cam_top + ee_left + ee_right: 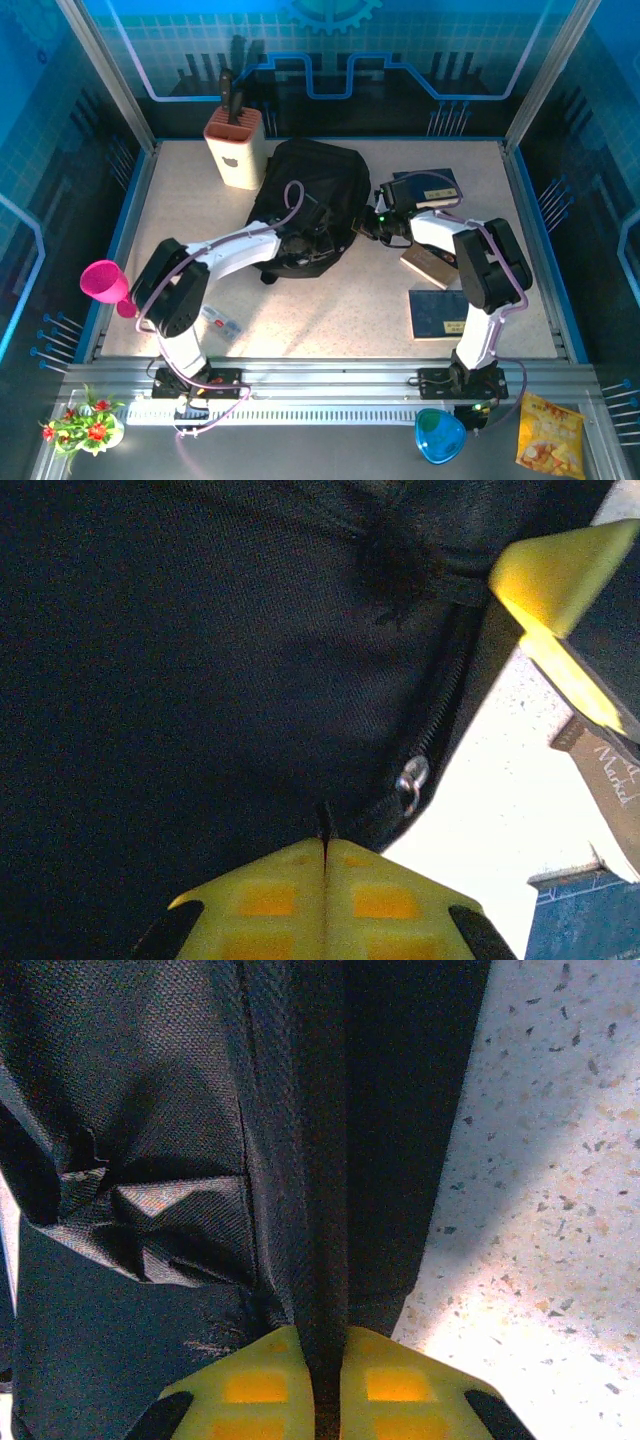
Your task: Pack books, pencil case, and school supplies into a backpack
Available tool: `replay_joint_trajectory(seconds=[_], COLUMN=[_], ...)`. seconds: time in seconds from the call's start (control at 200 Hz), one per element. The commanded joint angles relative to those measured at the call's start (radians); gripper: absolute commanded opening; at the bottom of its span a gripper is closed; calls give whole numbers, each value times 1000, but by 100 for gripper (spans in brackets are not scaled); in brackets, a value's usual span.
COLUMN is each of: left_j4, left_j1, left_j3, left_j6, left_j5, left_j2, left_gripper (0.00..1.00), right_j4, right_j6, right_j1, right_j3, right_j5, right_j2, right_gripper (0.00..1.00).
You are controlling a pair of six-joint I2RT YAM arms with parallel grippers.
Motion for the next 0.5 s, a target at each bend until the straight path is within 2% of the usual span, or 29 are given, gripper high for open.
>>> replay_joint_trajectory(seconds=[0.0, 0.28, 0.42, 0.495], left_j4=[-118, -176, -93, -58], left_j1=[-7, -6, 0, 6], left_j3=[-23, -94, -74, -41], left_j6=[46, 53, 47, -3], left_j5=[-44, -125, -80, -46], left_j2=[-71, -148, -160, -139], left_gripper=[0, 0, 0, 19], right_j4=[-20, -30, -19, -19], right_j6=[-10, -24, -26, -26], right_j1=[-7, -6, -4, -3], right_j3=[27, 49, 49, 46], right_j5=[82, 89, 62, 57], right_j2=[37, 49, 48, 47], right_gripper=[11, 10, 11, 11])
